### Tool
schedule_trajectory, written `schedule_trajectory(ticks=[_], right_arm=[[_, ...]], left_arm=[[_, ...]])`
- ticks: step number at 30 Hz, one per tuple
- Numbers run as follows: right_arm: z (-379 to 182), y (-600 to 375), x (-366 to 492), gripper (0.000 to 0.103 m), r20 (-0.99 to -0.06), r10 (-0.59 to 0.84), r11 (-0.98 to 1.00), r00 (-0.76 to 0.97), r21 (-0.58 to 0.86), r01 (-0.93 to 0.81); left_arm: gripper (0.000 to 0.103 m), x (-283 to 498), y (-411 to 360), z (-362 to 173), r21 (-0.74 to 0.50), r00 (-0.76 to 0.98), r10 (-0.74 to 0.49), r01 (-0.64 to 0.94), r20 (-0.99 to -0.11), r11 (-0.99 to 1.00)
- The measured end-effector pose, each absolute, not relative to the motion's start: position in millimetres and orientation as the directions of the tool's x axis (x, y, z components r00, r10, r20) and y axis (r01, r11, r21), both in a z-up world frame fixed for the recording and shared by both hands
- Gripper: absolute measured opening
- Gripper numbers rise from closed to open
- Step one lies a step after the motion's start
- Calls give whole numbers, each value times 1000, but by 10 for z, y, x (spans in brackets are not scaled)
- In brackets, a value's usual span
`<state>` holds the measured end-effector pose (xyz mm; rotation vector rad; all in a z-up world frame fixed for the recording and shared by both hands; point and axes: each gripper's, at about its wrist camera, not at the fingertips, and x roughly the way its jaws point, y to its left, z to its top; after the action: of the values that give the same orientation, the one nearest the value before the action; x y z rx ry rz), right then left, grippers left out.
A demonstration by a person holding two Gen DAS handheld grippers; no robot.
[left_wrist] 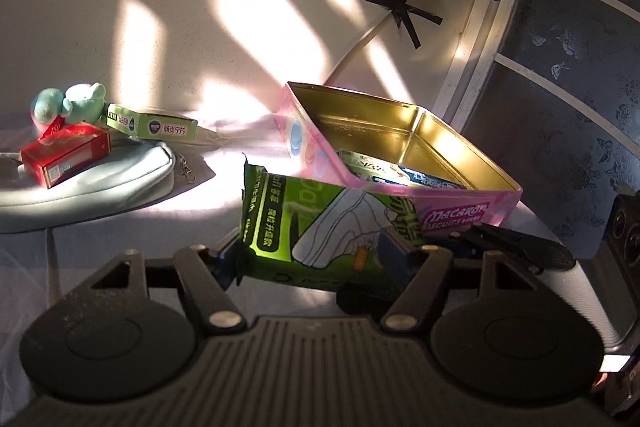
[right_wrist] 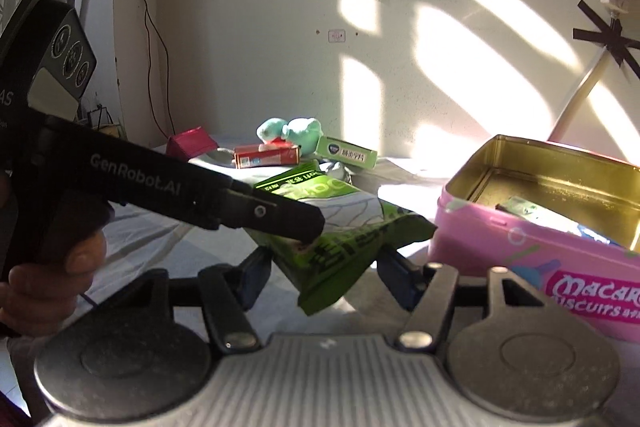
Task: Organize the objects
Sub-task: 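Carry the green bag into the pink tin with both grippers and release, then withdraw both grippers from the tin and move the right gripper toward the red box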
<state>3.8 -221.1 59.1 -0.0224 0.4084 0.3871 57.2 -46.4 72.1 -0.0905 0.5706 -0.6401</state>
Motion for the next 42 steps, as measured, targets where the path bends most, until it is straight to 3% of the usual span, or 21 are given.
schedule_trajectory(ticks=[8,20,22,24,26,29,33,42], right_arm=[[872,-2801,-4,60,-287,253,967,924,58,-247],[757,-3788,241,62,-339,80,993,937,104,-47],[680,-3827,321,64,-354,2,998,935,60,20],[599,-3825,400,73,-325,-147,989,934,-32,144],[543,-3874,450,73,-311,-197,980,930,-47,192],[499,-3956,442,72,-306,-181,980,935,20,196],[472,-3910,412,72,-305,-189,981,933,-7,196],[563,-3792,178,73,-294,-167,980,941,54,191]], left_arm=[[72,732,-1165,1045,-162,640,-644,645,-420,747],[73,1163,-2398,922,-138,534,-697,738,-480,661],[73,1230,-2500,879,-124,540,-678,730,-499,672],[73,1262,-2568,846,-77,576,-641,711,-506,699],[74,1269,-2571,806,-50,597,-615,695,-515,717],[74,1285,-2528,722,-46,599,-591,680,-539,731],[75,1301,-2429,675,-74,603,-569,648,-559,758],[75,1066,-2091,732,-60,656,-528,595,-540,801]])
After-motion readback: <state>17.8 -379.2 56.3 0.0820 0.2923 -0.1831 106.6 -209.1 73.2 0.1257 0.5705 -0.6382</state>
